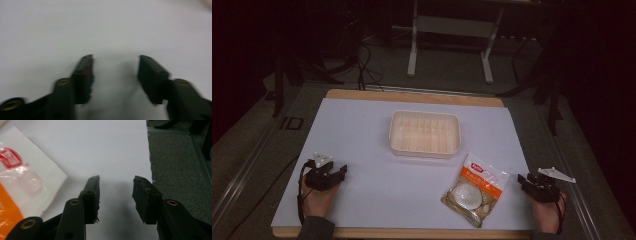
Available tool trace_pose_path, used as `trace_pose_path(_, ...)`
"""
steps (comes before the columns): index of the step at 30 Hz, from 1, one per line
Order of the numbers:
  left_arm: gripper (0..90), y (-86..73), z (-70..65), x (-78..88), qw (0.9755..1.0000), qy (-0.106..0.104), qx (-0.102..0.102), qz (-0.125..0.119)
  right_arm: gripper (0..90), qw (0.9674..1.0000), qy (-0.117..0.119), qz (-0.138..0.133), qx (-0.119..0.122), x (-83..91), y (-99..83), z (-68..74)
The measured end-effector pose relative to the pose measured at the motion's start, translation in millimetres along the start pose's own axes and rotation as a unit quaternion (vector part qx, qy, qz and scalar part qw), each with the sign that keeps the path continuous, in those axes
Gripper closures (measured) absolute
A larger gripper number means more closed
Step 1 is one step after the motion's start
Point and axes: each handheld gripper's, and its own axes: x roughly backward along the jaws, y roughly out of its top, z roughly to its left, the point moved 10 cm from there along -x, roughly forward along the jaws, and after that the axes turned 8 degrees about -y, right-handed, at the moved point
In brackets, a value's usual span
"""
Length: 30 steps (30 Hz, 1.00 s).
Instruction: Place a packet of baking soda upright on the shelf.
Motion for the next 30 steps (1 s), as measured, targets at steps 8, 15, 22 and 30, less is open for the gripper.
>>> trace_pose_path(8, 61.0, 1.4, -6.0, 0.2, 0.9995, -0.018, -0.025, -0.005, 51.1, 0.9994, 0.032, -0.017, 0.002, 6.9, 11.4, 13.4)
trace_pose_path(15, 60.9, 2.0, -6.2, 1.0, 0.9994, -0.018, -0.026, -0.011, 50.1, 0.9984, 0.043, -0.02, 0.03, 6.8, 21.7, 22.6)
trace_pose_path(22, 60.7, 2.0, -7.0, 1.1, 0.9993, -0.017, -0.029, -0.013, 52.8, 0.9957, 0.072, -0.017, 0.055, 8.0, 34.8, 31.8)
trace_pose_path(30, 60.4, 1.5, -7.4, 0.6, 0.9992, -0.015, -0.035, -0.01, 52.0, 0.9923, 0.085, 0.002, 0.089, 4.8, 44.3, 37.4)
